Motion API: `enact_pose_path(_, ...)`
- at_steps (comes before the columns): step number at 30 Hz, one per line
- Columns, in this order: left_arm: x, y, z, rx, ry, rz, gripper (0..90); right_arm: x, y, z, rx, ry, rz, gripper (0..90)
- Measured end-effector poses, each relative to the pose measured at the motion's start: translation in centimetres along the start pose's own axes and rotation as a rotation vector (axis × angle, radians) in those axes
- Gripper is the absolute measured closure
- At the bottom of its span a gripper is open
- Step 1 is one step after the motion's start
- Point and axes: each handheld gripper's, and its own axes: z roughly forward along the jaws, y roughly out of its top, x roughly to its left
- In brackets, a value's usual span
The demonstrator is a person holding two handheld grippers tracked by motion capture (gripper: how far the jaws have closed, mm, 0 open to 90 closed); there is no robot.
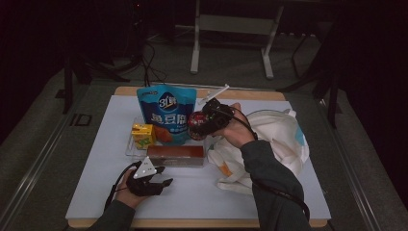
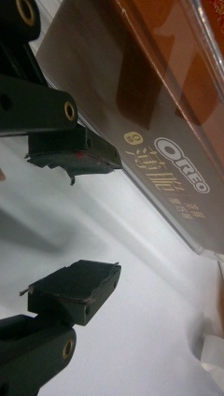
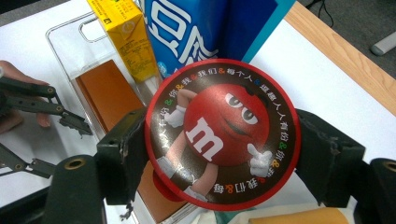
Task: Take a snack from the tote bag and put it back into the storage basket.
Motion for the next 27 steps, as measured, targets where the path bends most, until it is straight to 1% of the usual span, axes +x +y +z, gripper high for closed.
enact_pose_path(5,0.0,0.0,0.0,-0.001,0.001,0.002,43.7,0.0,0.1,0.5,0.006,0.002,0.005,25.7)
enact_pose_path(12,0.0,0.0,0.0,-0.001,0.002,0.004,43.7,0.3,-0.1,1.5,0.026,-0.003,-0.004,25.7)
enact_pose_path(14,0.0,0.0,0.0,0.000,0.001,0.002,43.7,0.4,-0.3,1.9,0.031,-0.016,-0.009,25.7)
enact_pose_path(19,0.0,0.0,0.0,-0.001,0.001,0.002,43.7,0.3,-0.6,2.8,0.043,-0.024,-0.002,25.7)
enact_pose_path(23,0.0,0.0,0.0,0.001,0.002,0.002,43.7,0.5,-0.8,3.5,0.058,-0.028,-0.018,25.7)
enact_pose_path(27,0.0,0.0,0.0,0.002,0.002,0.003,43.6,0.6,-0.9,4.0,0.043,-0.036,-0.020,25.7)
